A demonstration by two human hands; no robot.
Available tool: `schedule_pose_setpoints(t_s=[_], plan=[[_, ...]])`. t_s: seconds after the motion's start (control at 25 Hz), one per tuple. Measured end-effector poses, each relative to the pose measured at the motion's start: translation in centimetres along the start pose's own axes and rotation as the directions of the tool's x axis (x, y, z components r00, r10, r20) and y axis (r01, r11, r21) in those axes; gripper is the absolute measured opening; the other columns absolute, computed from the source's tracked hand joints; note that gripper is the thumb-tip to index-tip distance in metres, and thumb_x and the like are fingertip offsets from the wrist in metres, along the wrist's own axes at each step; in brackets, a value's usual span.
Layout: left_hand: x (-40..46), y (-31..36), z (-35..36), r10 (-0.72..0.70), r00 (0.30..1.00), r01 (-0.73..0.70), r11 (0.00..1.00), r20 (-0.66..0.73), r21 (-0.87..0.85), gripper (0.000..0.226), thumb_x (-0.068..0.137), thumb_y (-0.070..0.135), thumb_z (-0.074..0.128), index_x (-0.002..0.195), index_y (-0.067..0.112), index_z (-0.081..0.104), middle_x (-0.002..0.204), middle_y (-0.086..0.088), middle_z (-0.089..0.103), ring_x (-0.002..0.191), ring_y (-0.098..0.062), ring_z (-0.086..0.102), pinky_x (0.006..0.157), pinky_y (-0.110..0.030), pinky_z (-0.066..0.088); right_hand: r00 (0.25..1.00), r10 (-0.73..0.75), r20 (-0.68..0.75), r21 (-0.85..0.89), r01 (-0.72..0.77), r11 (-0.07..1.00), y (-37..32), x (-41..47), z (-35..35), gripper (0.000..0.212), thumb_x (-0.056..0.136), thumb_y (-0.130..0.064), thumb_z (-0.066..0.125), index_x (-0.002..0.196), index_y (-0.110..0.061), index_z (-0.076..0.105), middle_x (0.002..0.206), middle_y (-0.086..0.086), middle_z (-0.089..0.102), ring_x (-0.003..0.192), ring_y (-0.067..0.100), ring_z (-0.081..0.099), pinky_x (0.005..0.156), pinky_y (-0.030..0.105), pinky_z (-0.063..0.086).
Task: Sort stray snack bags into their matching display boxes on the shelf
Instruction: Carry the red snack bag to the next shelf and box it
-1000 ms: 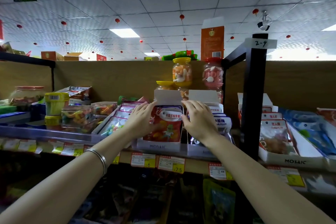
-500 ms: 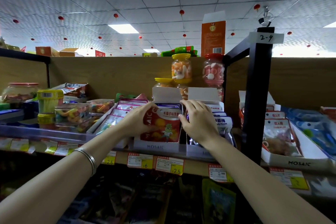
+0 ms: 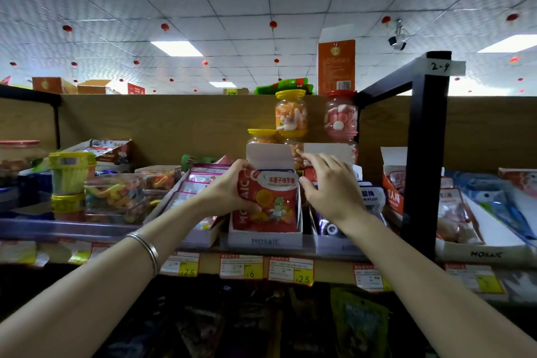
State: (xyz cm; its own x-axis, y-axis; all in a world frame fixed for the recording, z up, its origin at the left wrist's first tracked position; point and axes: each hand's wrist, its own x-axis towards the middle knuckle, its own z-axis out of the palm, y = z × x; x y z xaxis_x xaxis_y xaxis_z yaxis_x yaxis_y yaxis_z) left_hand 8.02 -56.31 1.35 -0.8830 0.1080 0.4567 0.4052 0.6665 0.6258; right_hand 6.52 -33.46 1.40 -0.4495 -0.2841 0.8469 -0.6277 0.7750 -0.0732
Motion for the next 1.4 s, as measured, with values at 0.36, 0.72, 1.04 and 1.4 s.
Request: schedule_pose_setpoints(t_s=[0.36,0.72,1.04,1.4], plan=[[1.9,-1.7,-3.9,0.032,0.946,-0.205,0.829,-0.323,-0.52,0.079,0.071,-0.007,0.076,0.125,0.027,0.03,0.12,-0.002,0.049,0.105,-0.012,0.056,0.079,-0.029,0.057,0.994,0.096,-0.051,-0.053,-0.098,0.994,-2.5,0.4,0.8,0.039,0.088,-0.018,0.055,0.127,-0.012,0.053,0.122,0.008,0.061,0.116,0.027,0.051,0.102,0.039,0.034],[1.3,-4.8,-4.4,0.014,0.832,-0.338,0.805,-0.554,-0.488,0.082,0.074,-0.006,0.074,0.129,0.027,0.023,0.127,-0.009,0.042,0.115,-0.013,0.052,0.093,-0.038,0.053,0.963,0.088,0.257,-0.163,-0.046,0.986,-5.2,1.7,4.3,0.053,0.089,-0.028,0.057,0.137,-0.013,0.042,0.14,0.005,0.047,0.13,0.022,0.039,0.107,0.035,0.03],[0.9,-4.8,-4.6,-0.016,0.817,-0.289,0.854,-0.577,-0.433,0.082,0.075,-0.001,0.074,0.135,0.023,0.023,0.118,0.0,0.043,0.103,-0.005,0.052,0.089,-0.035,0.053,0.88,0.152,0.449,-0.231,-0.05,0.972,-5.6,4.0,7.4,0.059,0.083,-0.039,0.061,0.133,-0.014,0.041,0.134,0.007,0.047,0.126,0.026,0.042,0.104,0.037,0.032],[0.8,-4.8,-4.6,-0.028,0.821,-0.268,0.863,-0.571,-0.428,0.083,0.076,0.002,0.076,0.135,0.024,0.023,0.119,-0.004,0.045,0.105,-0.009,0.055,0.087,-0.042,0.056,0.853,0.098,0.513,-0.297,0.069,0.953,-5.9,5.0,7.0,0.059,0.075,-0.03,0.071,0.125,-0.011,0.044,0.128,0.009,0.05,0.121,0.027,0.044,0.103,0.035,0.032]])
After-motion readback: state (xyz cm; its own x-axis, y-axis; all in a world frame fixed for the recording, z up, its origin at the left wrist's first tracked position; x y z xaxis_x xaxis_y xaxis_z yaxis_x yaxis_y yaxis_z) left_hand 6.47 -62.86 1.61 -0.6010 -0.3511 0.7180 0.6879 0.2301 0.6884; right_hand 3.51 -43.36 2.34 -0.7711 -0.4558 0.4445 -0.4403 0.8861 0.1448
